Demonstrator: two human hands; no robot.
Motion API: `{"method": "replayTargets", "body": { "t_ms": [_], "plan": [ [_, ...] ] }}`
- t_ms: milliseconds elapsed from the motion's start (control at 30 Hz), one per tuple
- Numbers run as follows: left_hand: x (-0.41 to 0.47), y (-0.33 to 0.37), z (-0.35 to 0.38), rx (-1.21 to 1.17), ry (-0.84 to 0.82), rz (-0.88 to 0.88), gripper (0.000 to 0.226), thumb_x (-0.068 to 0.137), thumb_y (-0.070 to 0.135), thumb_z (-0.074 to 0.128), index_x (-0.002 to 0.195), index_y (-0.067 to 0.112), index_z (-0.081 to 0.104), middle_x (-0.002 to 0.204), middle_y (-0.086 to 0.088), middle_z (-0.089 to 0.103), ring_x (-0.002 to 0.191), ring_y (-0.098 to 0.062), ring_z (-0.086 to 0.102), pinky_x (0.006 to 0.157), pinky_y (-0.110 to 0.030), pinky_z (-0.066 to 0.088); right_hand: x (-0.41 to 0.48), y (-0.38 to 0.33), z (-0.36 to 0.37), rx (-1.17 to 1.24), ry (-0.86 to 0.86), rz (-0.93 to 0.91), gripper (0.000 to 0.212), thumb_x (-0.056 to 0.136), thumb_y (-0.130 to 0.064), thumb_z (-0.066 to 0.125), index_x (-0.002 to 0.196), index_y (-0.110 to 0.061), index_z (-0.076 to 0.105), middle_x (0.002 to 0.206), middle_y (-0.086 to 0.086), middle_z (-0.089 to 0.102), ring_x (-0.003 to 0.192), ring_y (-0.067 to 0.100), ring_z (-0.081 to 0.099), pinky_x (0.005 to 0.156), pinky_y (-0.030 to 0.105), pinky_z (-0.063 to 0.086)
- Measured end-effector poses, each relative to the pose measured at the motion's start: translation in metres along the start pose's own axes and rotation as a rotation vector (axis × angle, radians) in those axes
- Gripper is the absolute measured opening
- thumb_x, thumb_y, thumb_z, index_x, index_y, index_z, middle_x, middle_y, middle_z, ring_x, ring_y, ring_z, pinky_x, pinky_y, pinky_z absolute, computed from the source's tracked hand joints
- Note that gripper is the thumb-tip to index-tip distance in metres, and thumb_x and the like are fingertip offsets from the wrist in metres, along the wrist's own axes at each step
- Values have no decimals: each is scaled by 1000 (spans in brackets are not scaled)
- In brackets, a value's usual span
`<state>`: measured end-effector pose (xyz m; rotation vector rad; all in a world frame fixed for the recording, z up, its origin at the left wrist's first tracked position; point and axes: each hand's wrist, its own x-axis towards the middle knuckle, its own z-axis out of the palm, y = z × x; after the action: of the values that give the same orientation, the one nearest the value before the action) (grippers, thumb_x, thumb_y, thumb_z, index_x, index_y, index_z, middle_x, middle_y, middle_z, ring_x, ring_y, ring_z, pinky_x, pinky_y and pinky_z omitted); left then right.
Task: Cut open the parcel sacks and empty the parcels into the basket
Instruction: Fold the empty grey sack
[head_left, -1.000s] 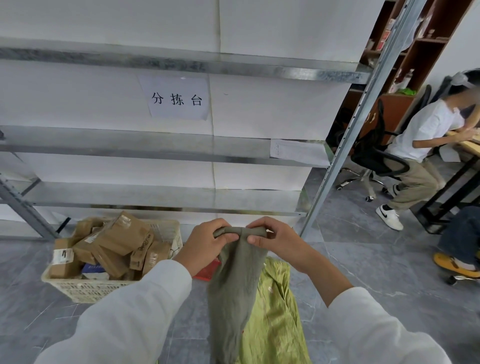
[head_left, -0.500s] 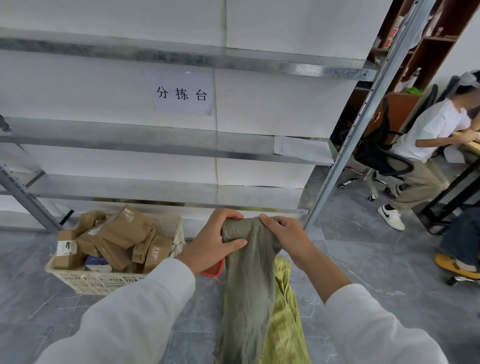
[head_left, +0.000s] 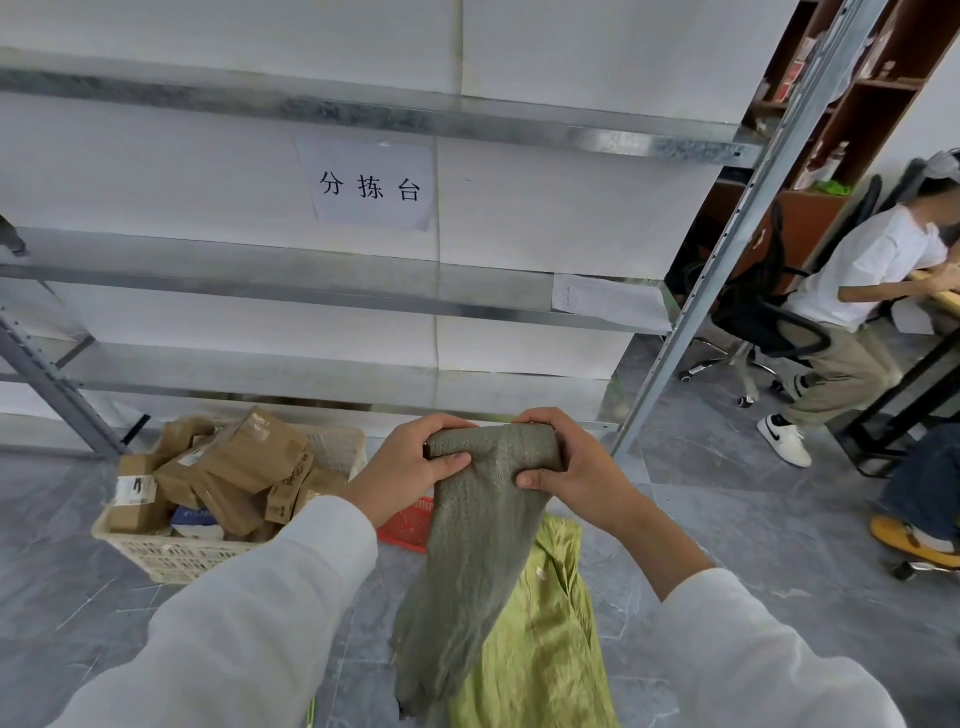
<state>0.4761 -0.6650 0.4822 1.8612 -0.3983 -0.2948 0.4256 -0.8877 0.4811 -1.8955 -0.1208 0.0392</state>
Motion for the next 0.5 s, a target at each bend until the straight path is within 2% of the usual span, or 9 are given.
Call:
{"method": "replayTargets", "body": {
  "t_ms": [133,200,300,400,500],
  "plan": [
    [-5,-1,-6,-184,21,-45,30,88,5,67,116,15,66,109,-6,70,102,-16,66,90,-30,54,1,-5,-5,-4,18,-3,60,75,-4,78,119,-36,55,107,1,62,100,19,62,82,38,57],
    [-7,-3,-3,-246,61,-48,28,89,3,65,116,11,66,108,-7,71,103,-17,66,89,-27,55,-1,-5,-4,17,21,1,57,76,-6,79,118,-37,57,109,0,62,100,17,62,81,33,58],
    [-12,-6,8,-321,131,-69,25,91,5,63,115,12,63,101,-8,71,98,-18,68,85,-26,55,-5,-1,2,-1,56,28,46,79,-8,78,113,-32,59,109,-5,59,98,12,60,77,31,59],
    [-14,-10,19,-361,172,-90,19,93,10,61,111,17,62,98,-14,71,95,-24,67,88,-39,54,-8,5,10,-35,135,66,37,82,-11,75,111,-26,56,112,-2,54,100,16,57,78,34,58],
    [-15,-11,23,-385,205,-124,14,94,18,61,108,20,64,96,-15,70,93,-27,66,89,-47,52,-10,8,15,-67,201,35,27,83,-16,75,103,-23,59,106,-5,54,93,9,55,75,24,55]
  ]
}}
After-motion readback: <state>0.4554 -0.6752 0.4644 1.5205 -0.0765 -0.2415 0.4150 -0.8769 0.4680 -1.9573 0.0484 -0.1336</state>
